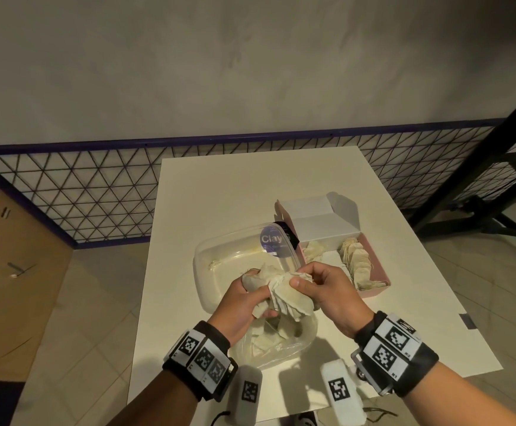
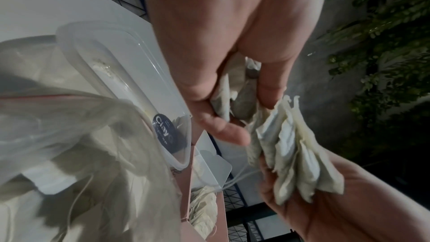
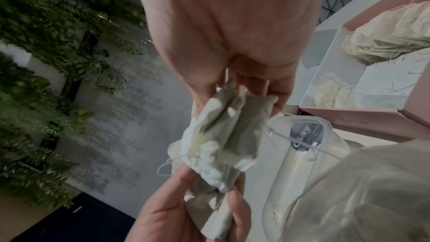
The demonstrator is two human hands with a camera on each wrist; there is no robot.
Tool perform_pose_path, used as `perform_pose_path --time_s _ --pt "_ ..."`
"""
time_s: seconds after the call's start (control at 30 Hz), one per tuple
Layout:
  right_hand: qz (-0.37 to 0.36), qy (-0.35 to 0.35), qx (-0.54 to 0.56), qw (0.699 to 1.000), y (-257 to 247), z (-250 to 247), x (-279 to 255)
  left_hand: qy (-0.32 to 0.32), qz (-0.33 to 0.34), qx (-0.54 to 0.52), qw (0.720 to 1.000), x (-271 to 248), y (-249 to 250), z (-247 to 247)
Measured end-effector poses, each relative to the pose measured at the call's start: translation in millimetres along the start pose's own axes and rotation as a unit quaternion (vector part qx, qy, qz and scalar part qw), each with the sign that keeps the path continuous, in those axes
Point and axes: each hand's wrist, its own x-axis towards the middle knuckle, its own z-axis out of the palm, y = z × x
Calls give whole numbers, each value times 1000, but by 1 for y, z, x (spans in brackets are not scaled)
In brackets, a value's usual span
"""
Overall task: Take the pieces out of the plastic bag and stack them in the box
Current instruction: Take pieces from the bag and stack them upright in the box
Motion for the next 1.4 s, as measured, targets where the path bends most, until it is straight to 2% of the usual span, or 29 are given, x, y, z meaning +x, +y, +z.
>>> perform_pose_path --time_s 0.1,0.3,0.43,0.53,0.63,0.7,0.8,0.9,1.0,1.13,1.27,1.4 --pt "-26 6 -57 998 3 -1 2 -13 22 1 1000 2 -1 4" --pt "-47 2 -45 998 -2 -10 8 -5 10 2 1000 13 6 11" --pt "-36 -2 -43 998 -10 -31 17 28 8 -5 1000 23 7 11" --pt "-27 30 -46 998 -10 -62 35 72 5 36 997 33 6 6" --pt "-14 82 -138 987 2 -99 64 84 -13 65 994 46 4 3" --pt "7 92 -201 975 13 -117 81 82 -27 82 993 55 1 3" --pt "24 70 -254 964 28 -126 100 67 -43 124 989 66 -9 7" --pt "46 15 -355 934 41 -120 108 49 -70 140 986 77 -19 14" --pt "102 -46 -337 935 53 -112 114 49 -105 94 989 91 -27 21" --pt "120 -84 -350 925 62 -103 119 34 -113 57 991 104 -31 31" --pt "139 -95 -384 908 72 -104 124 53 -112 64 990 113 -35 39" --pt "149 -60 -396 904 85 -106 130 79 -120 86 986 120 -42 49"
